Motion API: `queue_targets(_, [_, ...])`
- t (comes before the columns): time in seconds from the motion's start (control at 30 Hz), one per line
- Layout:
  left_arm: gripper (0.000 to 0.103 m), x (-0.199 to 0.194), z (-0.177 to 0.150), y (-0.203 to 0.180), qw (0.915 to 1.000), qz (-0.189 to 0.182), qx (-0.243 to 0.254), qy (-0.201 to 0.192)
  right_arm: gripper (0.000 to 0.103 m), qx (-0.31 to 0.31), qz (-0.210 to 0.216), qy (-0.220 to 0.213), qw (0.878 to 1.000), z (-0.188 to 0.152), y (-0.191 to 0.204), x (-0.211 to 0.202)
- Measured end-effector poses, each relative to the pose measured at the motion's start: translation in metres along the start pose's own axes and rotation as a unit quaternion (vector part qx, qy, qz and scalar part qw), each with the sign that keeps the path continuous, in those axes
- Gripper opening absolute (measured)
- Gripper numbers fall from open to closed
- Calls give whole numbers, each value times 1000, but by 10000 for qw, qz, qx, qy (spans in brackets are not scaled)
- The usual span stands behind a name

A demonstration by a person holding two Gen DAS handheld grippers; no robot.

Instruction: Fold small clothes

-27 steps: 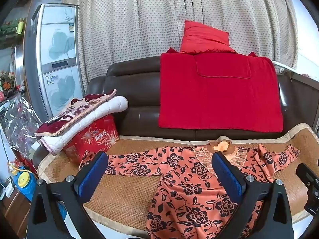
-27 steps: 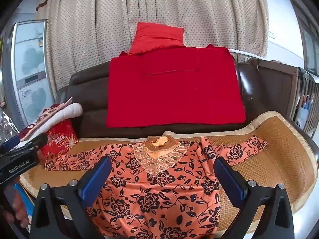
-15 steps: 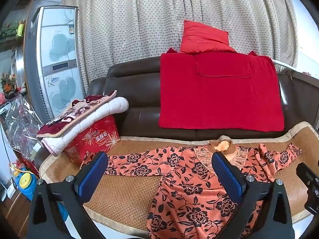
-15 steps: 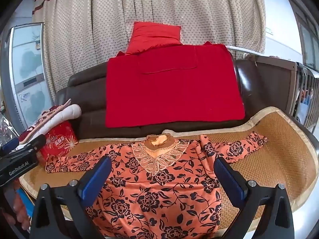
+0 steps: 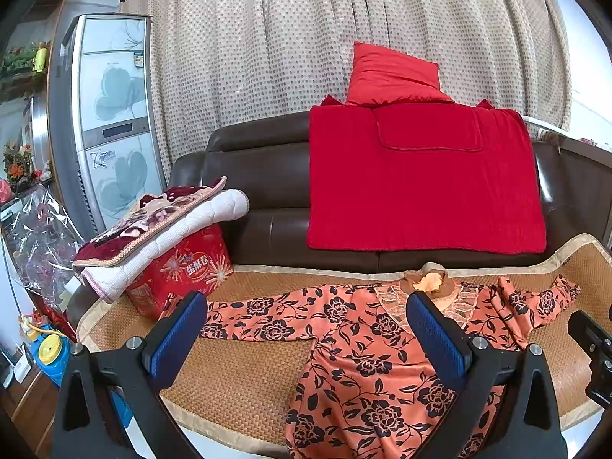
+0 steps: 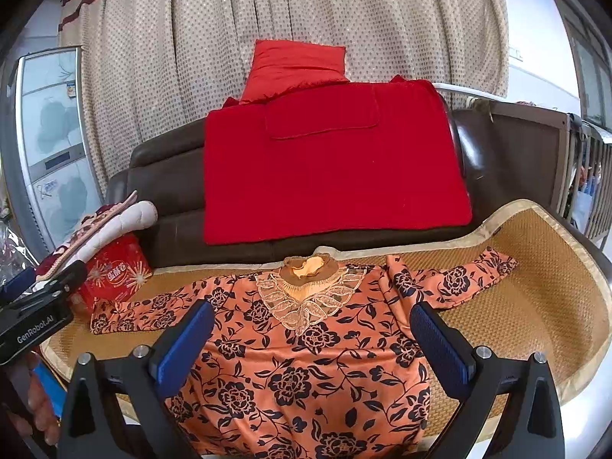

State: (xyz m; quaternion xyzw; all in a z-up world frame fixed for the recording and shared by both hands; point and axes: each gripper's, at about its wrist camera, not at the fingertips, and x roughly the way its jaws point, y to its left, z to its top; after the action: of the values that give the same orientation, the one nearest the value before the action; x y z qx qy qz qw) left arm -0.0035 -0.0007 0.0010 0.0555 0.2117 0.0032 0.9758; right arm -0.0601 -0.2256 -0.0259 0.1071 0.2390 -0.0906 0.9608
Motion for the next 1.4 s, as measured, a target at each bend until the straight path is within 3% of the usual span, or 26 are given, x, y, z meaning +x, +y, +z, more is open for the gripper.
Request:
queue_targets(0.87, [103, 24, 0, -4, 9998, 126, 87, 127, 103, 88, 114, 27, 9999, 18, 3, 28])
queue_targets(1.23, [103, 79, 2, -24, 9989, 175, 234, 371, 103, 330, 101, 419, 9985, 17, -14, 95])
queue_targets(1.4, [103, 128, -1, -49, 9975, 42, 310, 626, 103, 612, 9, 552, 9966, 17, -45, 132])
